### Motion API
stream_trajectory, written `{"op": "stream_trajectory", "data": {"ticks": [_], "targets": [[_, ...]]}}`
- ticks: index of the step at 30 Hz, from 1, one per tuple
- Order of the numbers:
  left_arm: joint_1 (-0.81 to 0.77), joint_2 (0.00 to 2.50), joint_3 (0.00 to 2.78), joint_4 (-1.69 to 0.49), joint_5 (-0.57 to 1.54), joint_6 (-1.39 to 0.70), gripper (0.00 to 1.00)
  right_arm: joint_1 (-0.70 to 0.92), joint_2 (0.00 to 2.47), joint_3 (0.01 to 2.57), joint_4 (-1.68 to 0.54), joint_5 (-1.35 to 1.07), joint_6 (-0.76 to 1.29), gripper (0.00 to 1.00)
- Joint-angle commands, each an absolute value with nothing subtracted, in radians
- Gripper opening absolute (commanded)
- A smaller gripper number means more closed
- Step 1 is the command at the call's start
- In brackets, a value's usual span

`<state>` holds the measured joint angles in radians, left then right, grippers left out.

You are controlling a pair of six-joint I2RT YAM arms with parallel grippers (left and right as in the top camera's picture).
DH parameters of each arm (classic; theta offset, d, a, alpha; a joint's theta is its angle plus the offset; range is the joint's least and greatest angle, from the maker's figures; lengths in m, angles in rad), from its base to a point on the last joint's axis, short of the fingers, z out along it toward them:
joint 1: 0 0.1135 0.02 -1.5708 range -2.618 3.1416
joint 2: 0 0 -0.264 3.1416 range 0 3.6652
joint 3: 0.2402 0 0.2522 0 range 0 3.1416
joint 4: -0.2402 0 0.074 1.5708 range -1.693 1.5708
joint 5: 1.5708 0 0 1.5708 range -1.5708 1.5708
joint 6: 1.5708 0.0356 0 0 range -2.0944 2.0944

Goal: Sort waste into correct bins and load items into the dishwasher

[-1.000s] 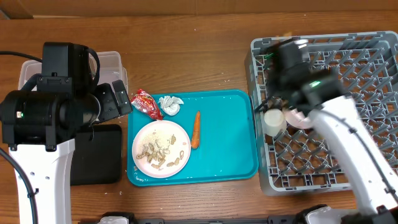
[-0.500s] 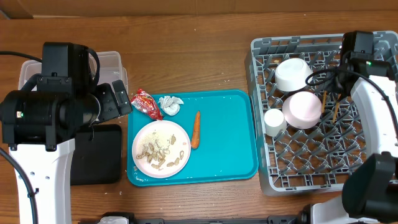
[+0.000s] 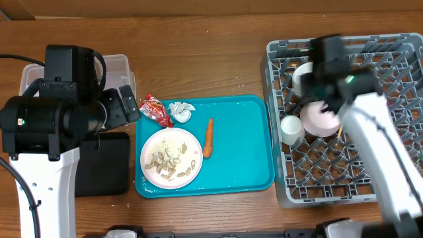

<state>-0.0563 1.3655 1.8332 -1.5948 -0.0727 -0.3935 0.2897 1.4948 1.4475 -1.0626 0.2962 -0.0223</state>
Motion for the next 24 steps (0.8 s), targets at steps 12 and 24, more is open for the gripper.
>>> {"op": "stream_trajectory", "data": {"ticks": [12,24], "targets": [[-0.051,1.371,1.836,-1.596,-0.086,-0.404,1.0,0.722,1.553,1.305,-0.989,-0.084,0.548,0.37],[-0.051,1.371,1.836,-1.596,-0.086,-0.404,1.0,0.704,1.646,1.278,-0.909,-0.059,0.568,0.44]]}}
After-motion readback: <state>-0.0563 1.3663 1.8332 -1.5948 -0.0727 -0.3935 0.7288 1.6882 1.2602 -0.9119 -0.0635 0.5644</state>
